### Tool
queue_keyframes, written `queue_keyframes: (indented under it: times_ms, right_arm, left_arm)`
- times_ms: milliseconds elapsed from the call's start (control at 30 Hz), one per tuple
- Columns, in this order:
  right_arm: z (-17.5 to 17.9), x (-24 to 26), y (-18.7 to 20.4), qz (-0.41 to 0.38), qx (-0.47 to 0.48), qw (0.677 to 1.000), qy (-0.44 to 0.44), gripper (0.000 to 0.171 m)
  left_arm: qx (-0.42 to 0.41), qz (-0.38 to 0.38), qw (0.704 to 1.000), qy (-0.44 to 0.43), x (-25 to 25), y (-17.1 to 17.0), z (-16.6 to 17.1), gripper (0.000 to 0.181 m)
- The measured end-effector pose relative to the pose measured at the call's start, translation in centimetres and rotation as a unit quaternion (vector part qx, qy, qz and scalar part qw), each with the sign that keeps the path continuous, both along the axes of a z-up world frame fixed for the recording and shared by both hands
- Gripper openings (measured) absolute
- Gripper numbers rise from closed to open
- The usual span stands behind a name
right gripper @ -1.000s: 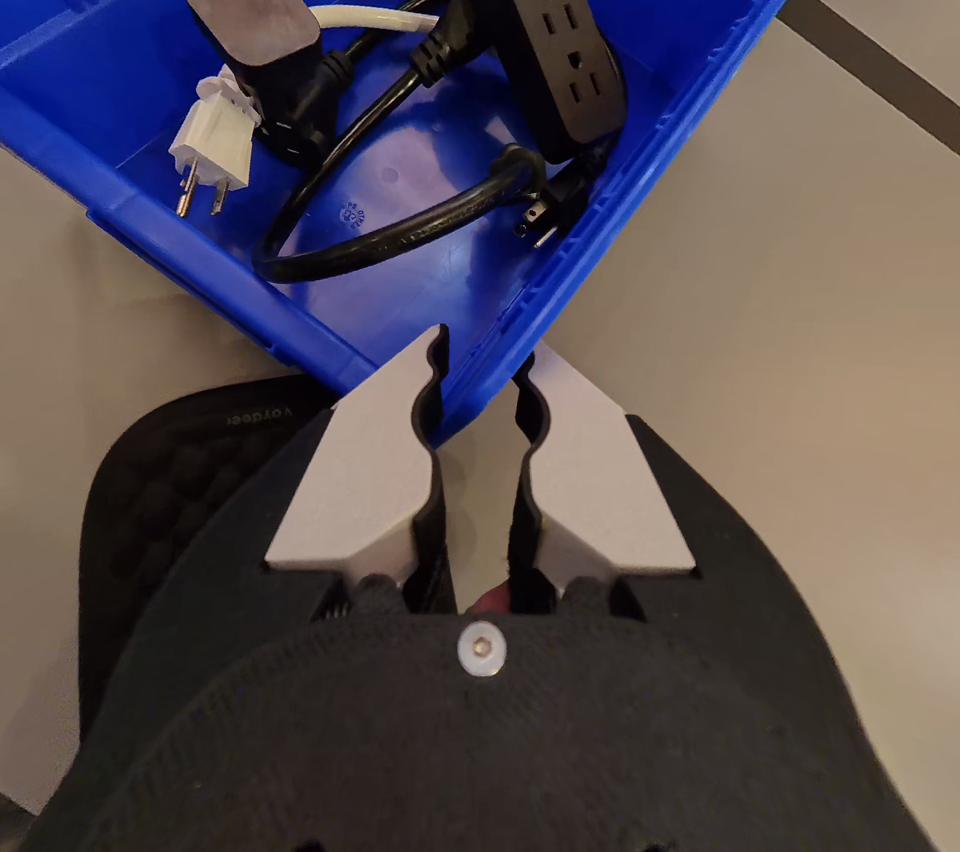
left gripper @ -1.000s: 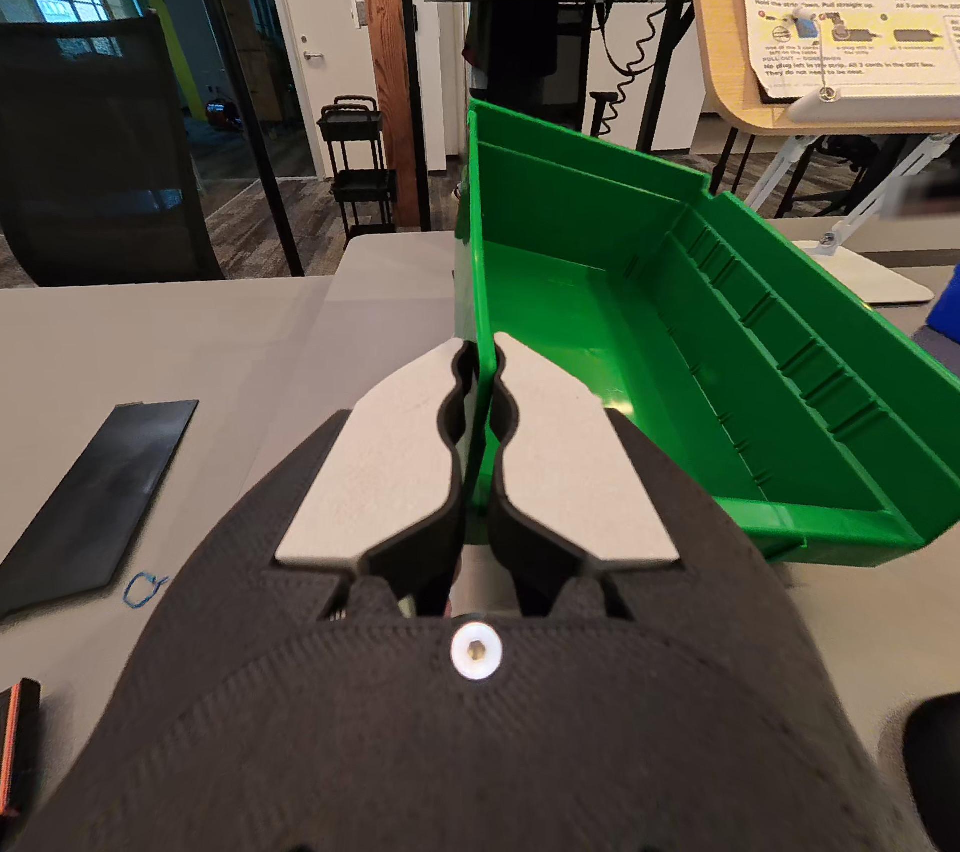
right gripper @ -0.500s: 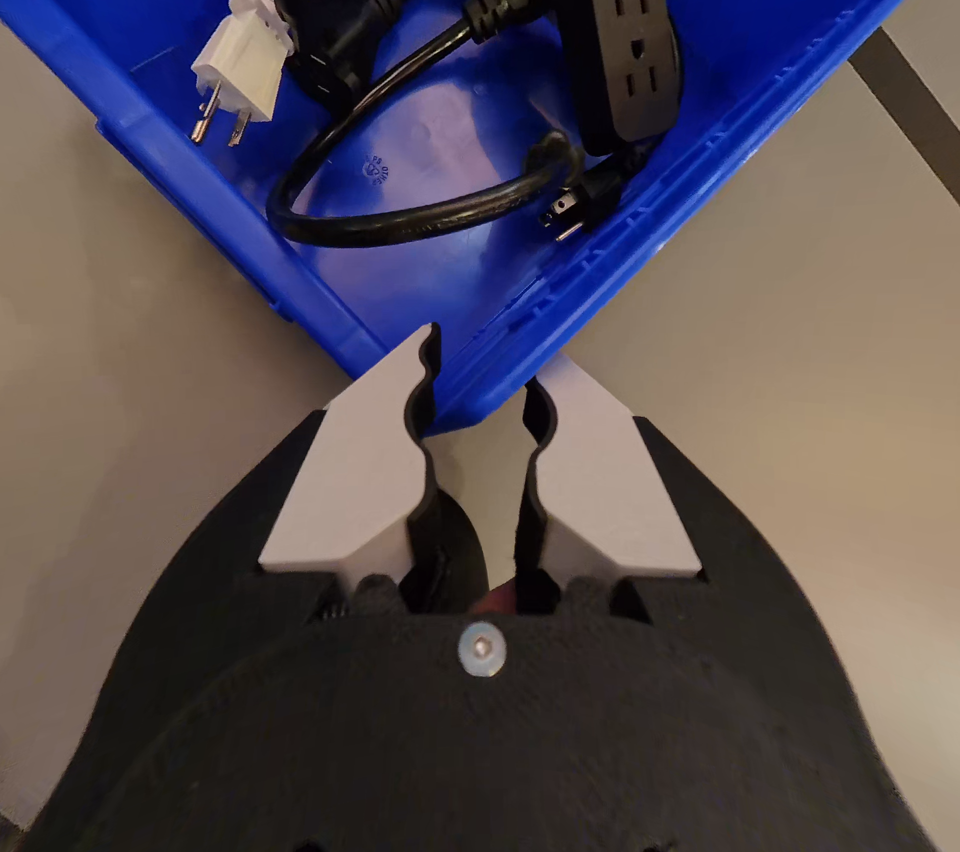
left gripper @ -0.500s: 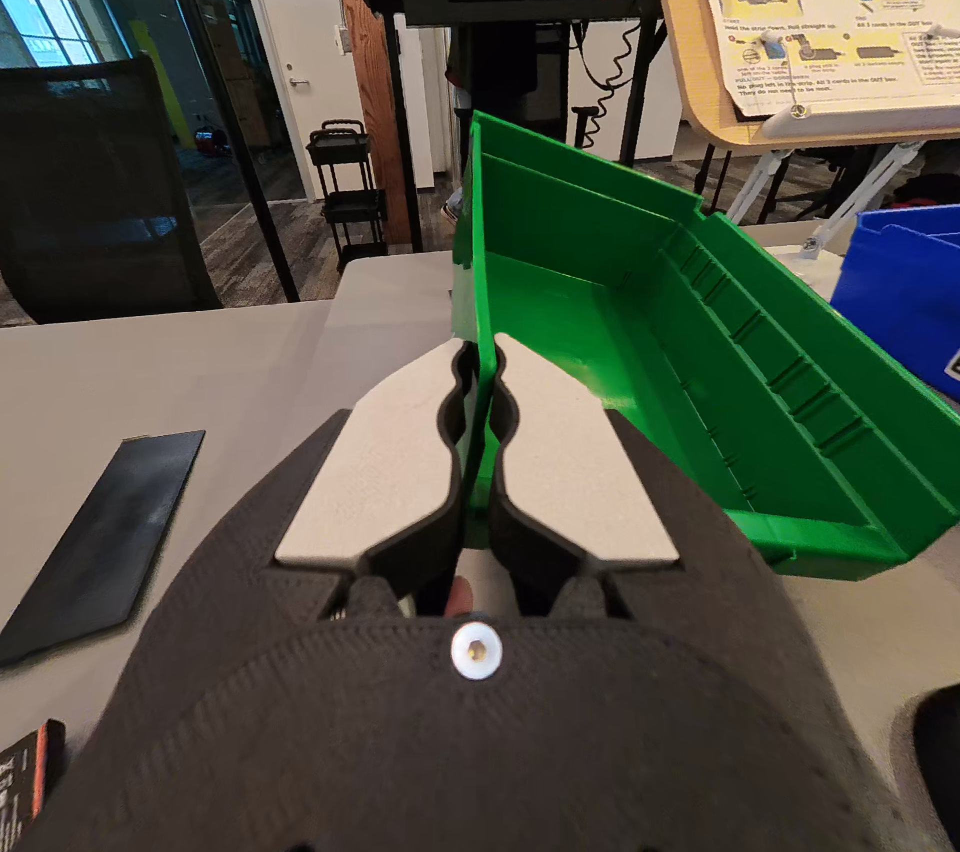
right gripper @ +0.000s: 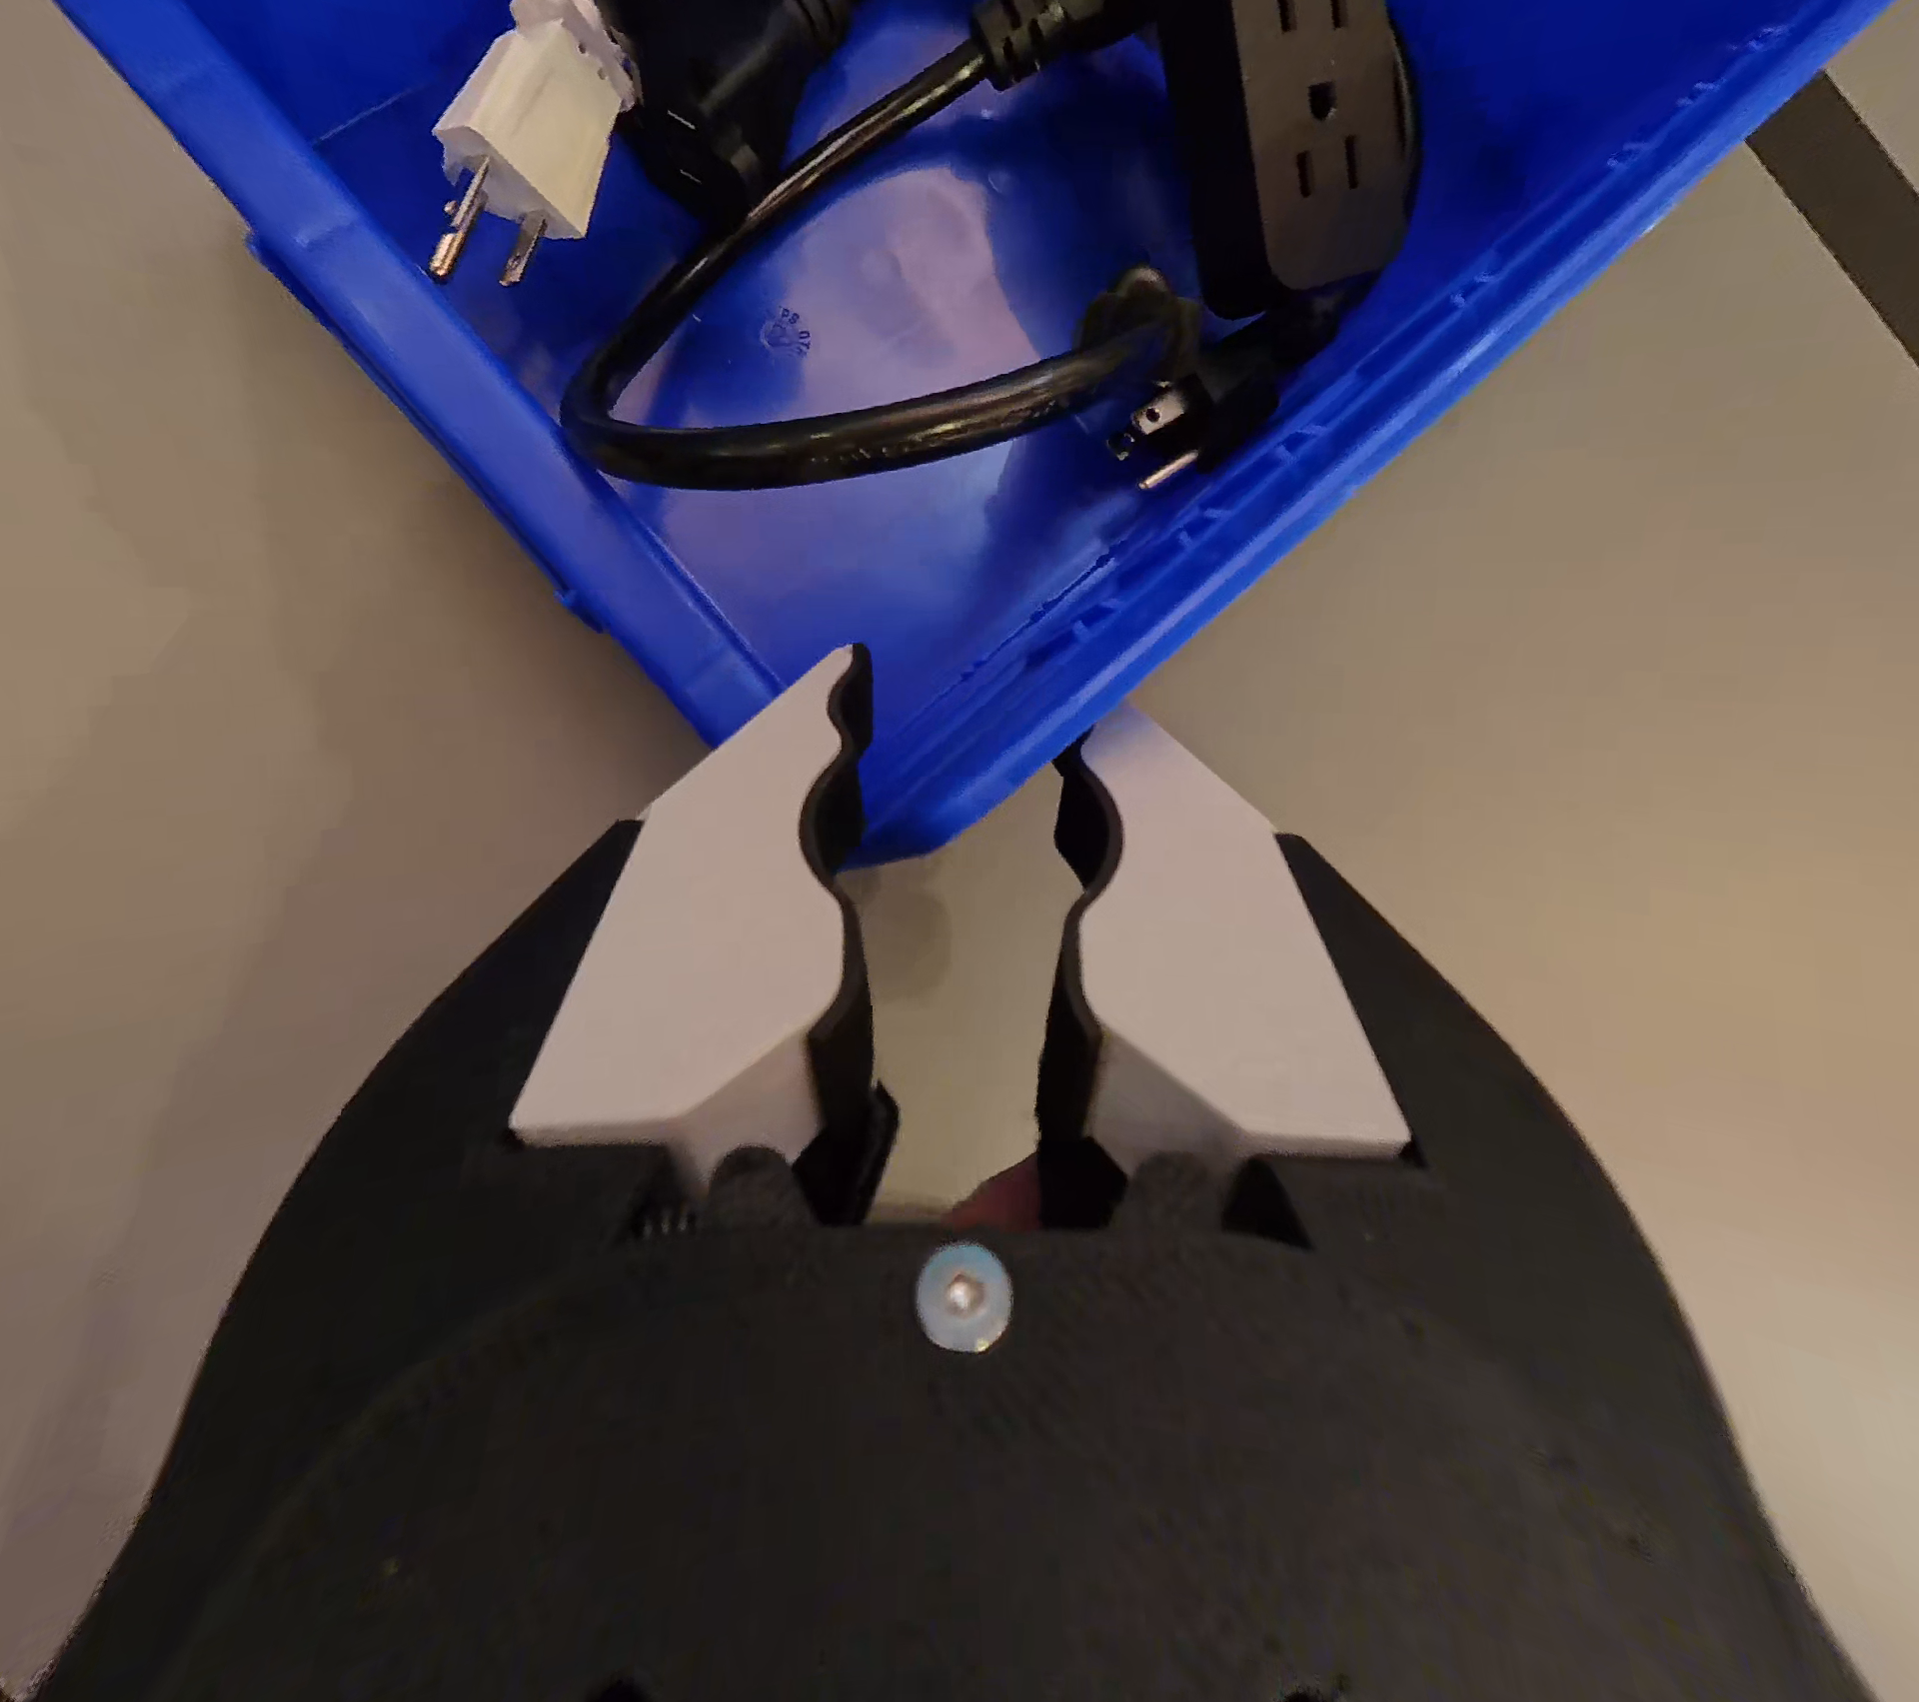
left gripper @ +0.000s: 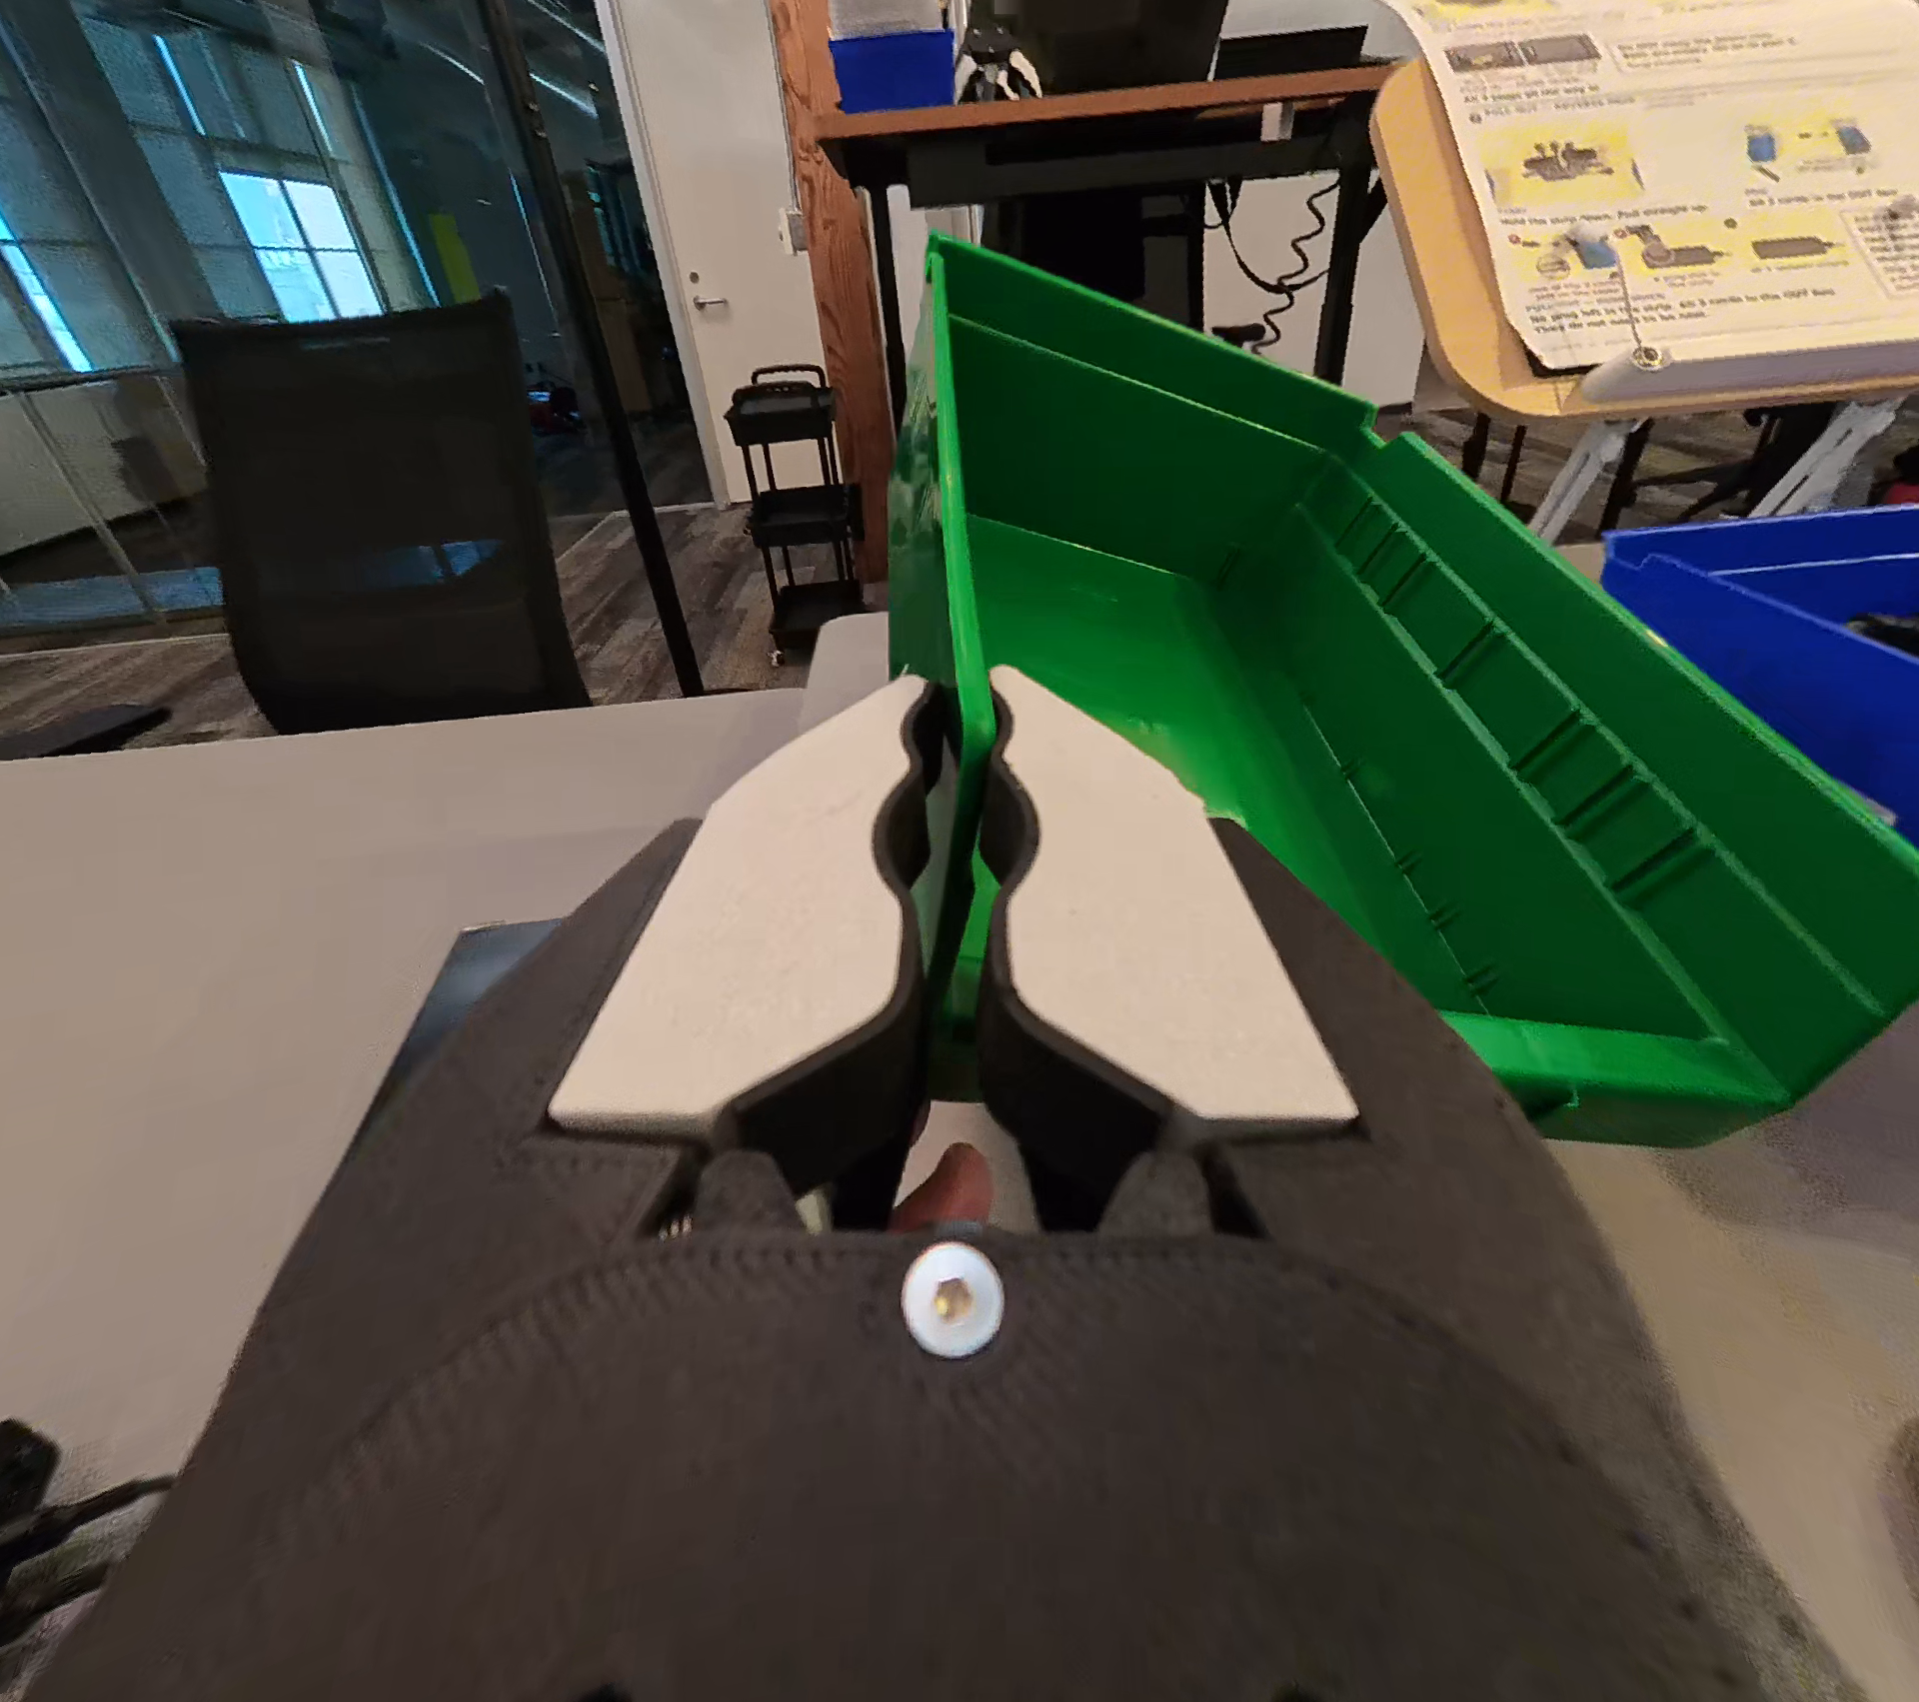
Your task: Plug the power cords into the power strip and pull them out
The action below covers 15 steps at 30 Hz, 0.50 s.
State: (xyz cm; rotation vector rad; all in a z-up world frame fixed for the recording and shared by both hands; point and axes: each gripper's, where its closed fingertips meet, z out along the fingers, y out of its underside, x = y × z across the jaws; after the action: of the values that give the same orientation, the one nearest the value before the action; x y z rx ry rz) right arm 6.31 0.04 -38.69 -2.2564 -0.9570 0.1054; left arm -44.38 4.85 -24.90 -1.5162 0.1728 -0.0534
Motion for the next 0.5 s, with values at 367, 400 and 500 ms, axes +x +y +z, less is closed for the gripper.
queue_keyframes:
  times_ms: [367, 400, 500]
  right_arm:
    - [0.0, -8.2, 1.0, 0.011, -0.006, 0.998, 0.056, 0.036]
    - [0.0, -9.1, 1.1, 0.012, -0.008, 0.998, 0.062, 0.037]
    - [0.0, -11.5, 1.3, 0.019, -0.009, 0.997, 0.074, 0.039]
  left_arm:
    - [0.031, 0.048, 0.998, -0.029, -4.9, -4.7, 2.8, 0.002]
    - [0.034, 0.051, 0.998, -0.032, -5.3, -5.0, 3.0, 0.002]
    - [0.045, 0.061, 0.996, -0.038, -6.4, -5.6, 3.9, 0.002]
